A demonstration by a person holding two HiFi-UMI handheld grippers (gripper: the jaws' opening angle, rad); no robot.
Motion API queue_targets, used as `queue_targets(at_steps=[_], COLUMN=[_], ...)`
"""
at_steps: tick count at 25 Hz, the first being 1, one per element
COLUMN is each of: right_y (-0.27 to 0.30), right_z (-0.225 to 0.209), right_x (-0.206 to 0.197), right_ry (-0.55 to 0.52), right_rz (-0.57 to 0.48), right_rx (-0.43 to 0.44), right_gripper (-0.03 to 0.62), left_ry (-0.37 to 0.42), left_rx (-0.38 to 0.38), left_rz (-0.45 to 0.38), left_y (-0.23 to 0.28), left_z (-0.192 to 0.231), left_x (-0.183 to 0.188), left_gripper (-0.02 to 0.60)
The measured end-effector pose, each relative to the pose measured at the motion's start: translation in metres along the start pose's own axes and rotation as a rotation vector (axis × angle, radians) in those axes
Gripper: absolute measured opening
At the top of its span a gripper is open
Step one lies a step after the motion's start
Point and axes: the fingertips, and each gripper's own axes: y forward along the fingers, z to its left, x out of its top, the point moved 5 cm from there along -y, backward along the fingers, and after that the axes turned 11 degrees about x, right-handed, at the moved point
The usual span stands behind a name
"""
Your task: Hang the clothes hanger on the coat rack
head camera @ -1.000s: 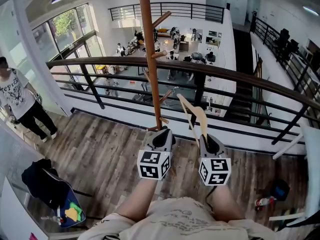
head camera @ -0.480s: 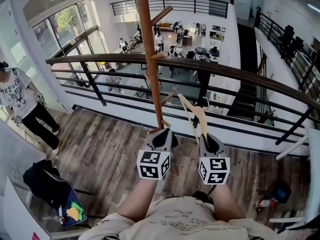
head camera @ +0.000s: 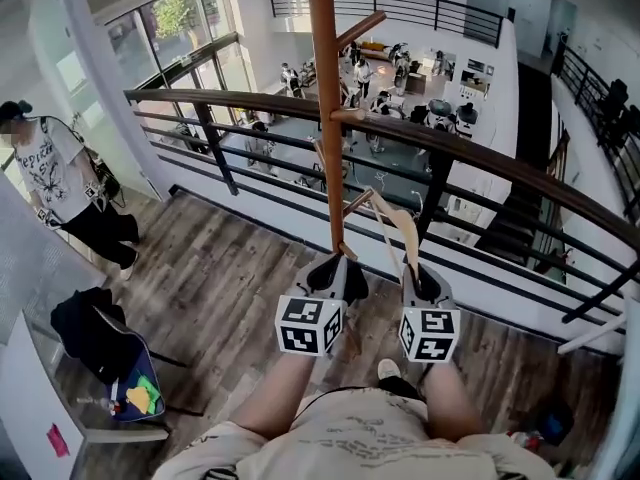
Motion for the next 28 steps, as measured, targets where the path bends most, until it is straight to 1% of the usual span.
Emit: queue_targets(at_steps=[4,9,16,21,28], right_y=[0.018,0.041,0.073,0.084,0.099], right_z=[-0.012,-0.02,-0.018,-0.016,-0.006], right_x=[0.001,-0.007,-0.02,-0.022,-0.036], right_ry=[-0.004,-0.013,-0.056,-0.082,-0.103], right_rz=[0.013,0.039,0.093,0.123,0.161], right_rx=[0.036,0.069,0.15,0.193,0.256], right_gripper=[0.051,0.051,0.051,0.051,0.051], left_ry=[-0.01,-0.023,-0.048,-0.067,-0.089], left_rx=[0.046,0.075,0.149,0.182,0.23], left_rz=[-0.006,0.005,0.017,0.028,0.051], left_y=[0.011,0.026,0.035,0.036,0.035], left_z=[0.001,0.006,0.019,0.022,0.031], left_x=[0.006,0.004,-0.006,-0.008,-0.023], left_gripper=[0.003,0.003,0.003,0.003,0.003])
